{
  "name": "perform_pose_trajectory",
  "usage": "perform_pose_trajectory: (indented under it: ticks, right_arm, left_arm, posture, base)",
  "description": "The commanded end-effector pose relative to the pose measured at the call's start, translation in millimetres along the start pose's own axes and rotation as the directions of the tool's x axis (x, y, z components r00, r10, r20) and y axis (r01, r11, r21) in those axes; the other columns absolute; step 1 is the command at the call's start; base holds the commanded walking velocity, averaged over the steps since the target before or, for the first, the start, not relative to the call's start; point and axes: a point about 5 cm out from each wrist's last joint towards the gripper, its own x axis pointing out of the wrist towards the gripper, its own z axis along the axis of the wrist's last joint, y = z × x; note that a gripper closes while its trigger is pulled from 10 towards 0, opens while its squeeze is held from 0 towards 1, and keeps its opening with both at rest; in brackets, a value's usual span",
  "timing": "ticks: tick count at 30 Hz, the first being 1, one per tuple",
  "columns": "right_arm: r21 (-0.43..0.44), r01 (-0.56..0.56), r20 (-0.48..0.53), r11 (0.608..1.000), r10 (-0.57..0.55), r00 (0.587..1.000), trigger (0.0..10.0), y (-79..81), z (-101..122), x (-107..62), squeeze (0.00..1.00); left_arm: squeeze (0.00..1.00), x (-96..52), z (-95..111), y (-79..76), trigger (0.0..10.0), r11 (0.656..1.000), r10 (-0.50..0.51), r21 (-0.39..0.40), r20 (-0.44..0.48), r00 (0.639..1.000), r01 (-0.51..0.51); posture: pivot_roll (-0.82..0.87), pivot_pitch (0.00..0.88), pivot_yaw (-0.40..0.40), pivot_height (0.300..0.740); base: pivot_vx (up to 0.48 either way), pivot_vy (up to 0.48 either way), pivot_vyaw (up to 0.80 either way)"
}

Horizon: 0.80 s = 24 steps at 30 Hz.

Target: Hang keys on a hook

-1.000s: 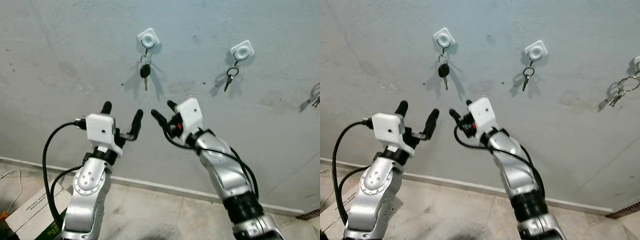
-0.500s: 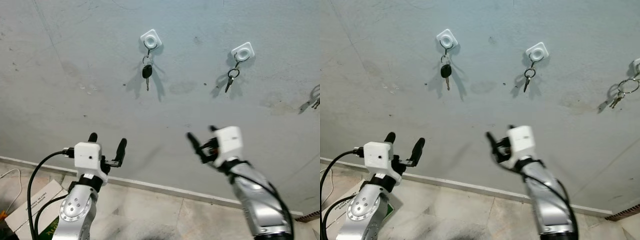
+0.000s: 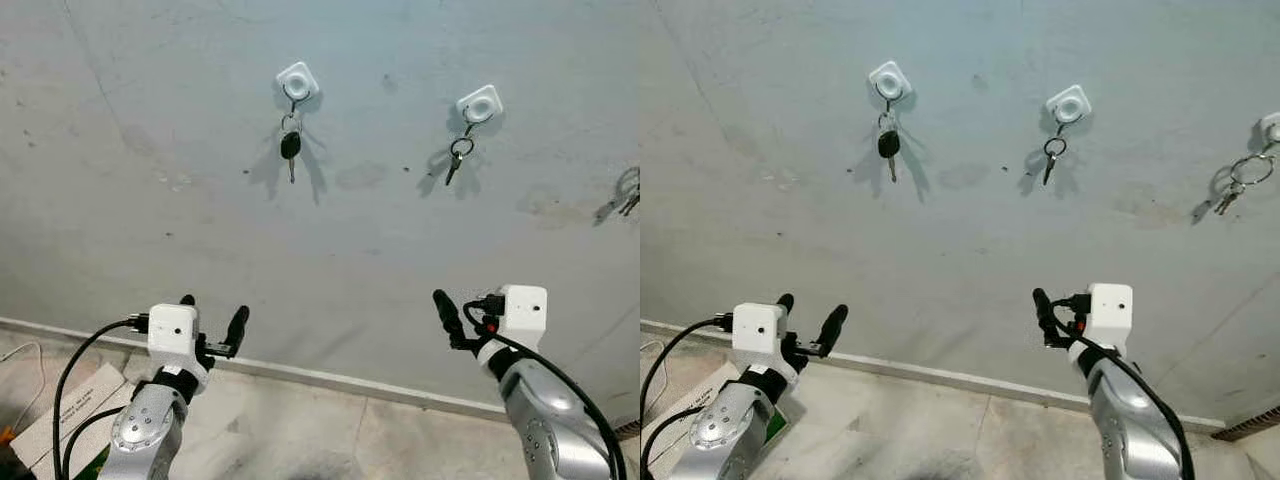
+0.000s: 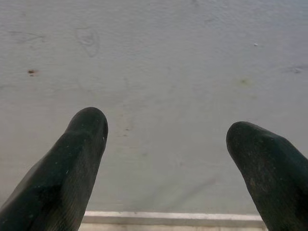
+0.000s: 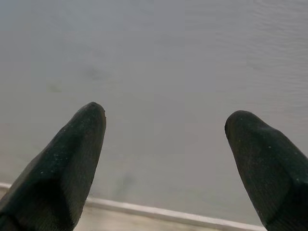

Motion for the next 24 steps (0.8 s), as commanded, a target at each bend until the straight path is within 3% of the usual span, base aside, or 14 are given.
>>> perform_pose_trajectory:
  ticks: [1, 5, 9, 24]
  right_arm:
    - [0.004, -0.025, 0.007, 1.0, 0.025, 1.0, 10.0, 12.6, 3.4, 0.7, 0.0]
    - [-0.063, -0.041, -0.025, 0.997, 0.039, 0.999, 10.0, 20.1, -9.5, 0.8, 0.0]
    - [-0.014, -0.031, -0.042, 0.999, 0.03, 0.999, 10.0, 16.4, -12.1, -0.5, 0.0]
    - [-0.011, -0.095, -0.063, 0.995, 0.094, 0.994, 10.0, 27.5, -17.2, -9.5, 0.0]
  left_arm:
    - [0.0, 0.2, -3.6, 0.5, 10.0, 1.0, -0.016, 0.001, -0.025, 1.0, 0.016]
    - [0.0, 0.0, -6.1, -1.6, 10.0, 0.999, -0.034, -0.007, -0.039, 0.999, 0.033]
    - [0.0, -3.5, -8.4, -2.7, 10.0, 0.999, -0.052, -0.012, -0.052, 0.997, 0.052]
    - [0.0, -10.9, -8.9, -7.5, 10.0, 0.994, -0.113, -0.014, -0.073, 0.991, 0.112]
  posture:
    - [-0.01, 0.037, 0.01, 0.74]
    - [0.01, 0.038, 0.005, 0.74]
    - [0.0, 0.053, 0.004, 0.74]
    - [-0.01, 0.097, 0.007, 0.74]
  base:
    - [0.0, 0.0, 0.0]
    - [0.0, 0.0, 0.0]
    - [0.0, 0.0, -0.57]
    - [0.0, 0.0, 0.0]
